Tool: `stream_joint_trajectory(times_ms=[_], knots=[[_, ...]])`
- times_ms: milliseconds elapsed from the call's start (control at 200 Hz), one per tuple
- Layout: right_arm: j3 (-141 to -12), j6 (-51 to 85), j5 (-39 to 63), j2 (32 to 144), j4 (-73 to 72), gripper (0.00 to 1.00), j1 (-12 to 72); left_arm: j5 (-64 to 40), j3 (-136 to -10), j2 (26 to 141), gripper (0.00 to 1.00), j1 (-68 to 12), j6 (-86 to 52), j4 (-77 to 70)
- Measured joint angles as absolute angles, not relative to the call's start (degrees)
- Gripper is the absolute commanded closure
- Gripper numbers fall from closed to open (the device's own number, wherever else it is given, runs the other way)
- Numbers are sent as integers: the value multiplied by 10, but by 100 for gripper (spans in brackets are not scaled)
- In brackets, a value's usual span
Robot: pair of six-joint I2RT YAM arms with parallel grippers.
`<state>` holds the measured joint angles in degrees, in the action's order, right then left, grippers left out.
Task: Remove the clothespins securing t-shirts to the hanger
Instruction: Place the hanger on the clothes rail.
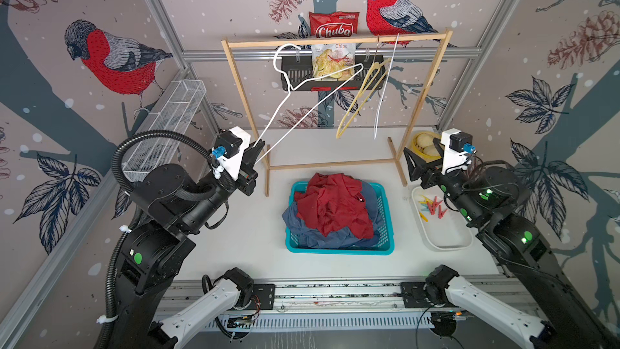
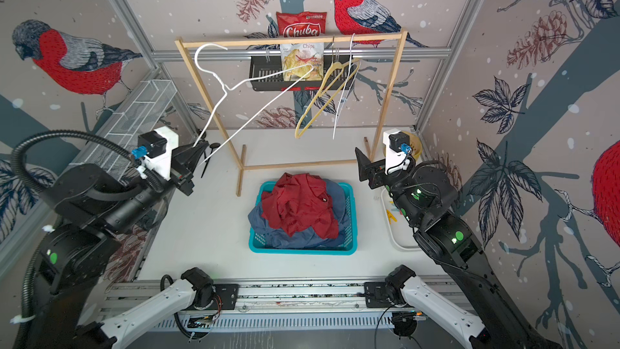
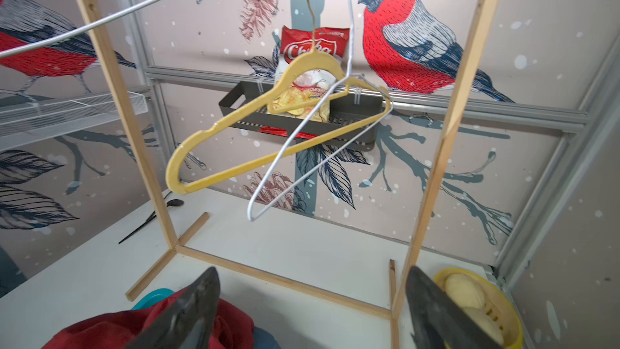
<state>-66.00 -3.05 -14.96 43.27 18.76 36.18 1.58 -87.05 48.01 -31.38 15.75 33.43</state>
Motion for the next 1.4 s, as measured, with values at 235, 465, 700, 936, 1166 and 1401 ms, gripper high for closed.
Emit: stream_joint_trajectory(times_ms=[235,465,700,936,1166,1401], knots=[[-630,-10,-192,439,190,8,324,115,-853,524,100,-314,113,358],[-613,15,-174,445,189,4,280,117,-923,630,100,-308,95,377],[-591,17,-143,443,185,4,256,59,-1033,730,100,-274,74,380],[-581,17,-133,428,180,0,246,-19,-1077,792,100,-238,49,379],[-568,19,-135,415,181,0,238,-59,-1115,852,100,-222,43,377],[-558,29,-137,404,184,0,236,-90,-1097,872,100,-209,34,377]])
